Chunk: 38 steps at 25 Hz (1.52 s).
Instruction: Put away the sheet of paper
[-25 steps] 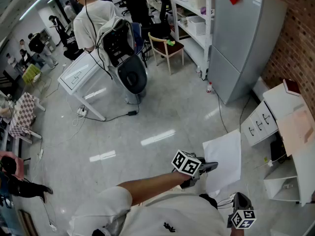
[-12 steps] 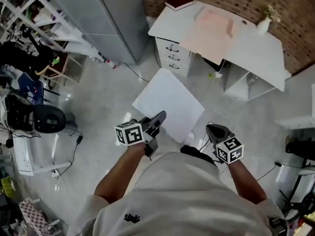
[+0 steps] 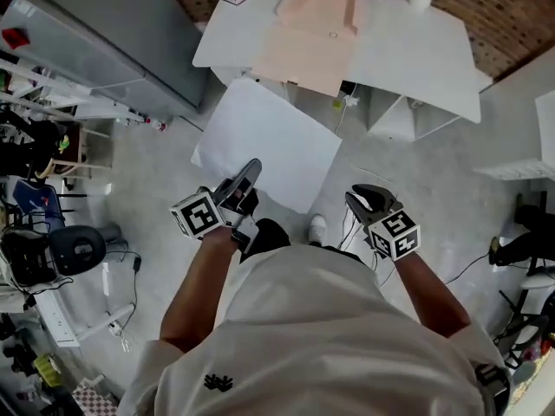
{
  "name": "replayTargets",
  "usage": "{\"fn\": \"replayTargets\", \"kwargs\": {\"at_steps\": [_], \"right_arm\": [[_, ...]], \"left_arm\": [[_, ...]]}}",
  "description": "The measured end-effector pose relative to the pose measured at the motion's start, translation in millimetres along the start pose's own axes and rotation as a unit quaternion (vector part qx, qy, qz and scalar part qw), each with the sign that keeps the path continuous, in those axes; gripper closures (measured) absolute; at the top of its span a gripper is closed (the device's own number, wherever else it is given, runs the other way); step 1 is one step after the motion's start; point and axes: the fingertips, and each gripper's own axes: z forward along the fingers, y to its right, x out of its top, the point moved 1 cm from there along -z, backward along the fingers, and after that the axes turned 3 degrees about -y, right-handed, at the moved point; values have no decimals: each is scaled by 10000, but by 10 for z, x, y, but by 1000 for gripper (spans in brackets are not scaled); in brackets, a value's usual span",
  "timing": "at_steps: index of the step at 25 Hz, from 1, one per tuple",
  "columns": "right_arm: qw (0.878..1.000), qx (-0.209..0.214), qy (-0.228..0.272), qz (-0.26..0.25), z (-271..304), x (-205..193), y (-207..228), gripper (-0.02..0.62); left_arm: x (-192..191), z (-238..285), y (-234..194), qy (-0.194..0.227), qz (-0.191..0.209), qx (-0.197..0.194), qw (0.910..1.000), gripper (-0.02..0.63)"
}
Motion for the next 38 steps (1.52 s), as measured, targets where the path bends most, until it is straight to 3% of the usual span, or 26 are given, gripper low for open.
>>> {"fn": "replayTargets", "kwargs": {"at_steps": [4,11,14,18,22,26,31,38], "right_arm": [[9994,-189,-17,293,256,196,285,510],[9957,-714,-24,588,851,819,698,525],[9929,-990,94,646,1076,1271,793,525],[9869,-1336,180,882,1284,1601,904,528],[9811,-1637,64,1030,1435,1653,1018,529],[9776,-1786,-40,1112,1445,1703,1131,531],[9731,-1948,18,1234,1408,1814,1555,532],[9795,-1664,-101,1131,1433,2006,2270,534]], "left_arm": [[342,340,-230,55,-773,-70,9970,583],[1259,1102,-590,-63,-1041,-786,9914,583],[1666,1319,-802,-215,-885,-880,9919,583],[1983,1698,-1033,-372,-1428,-1150,9824,583],[2192,2104,-1276,-454,-1769,-1431,9727,583],[2275,2408,-1652,-484,-1711,-1003,9789,583],[2401,2917,-1852,-462,-1898,-856,9770,583],[2428,3542,-2106,-350,-2128,-428,9755,583]]}}
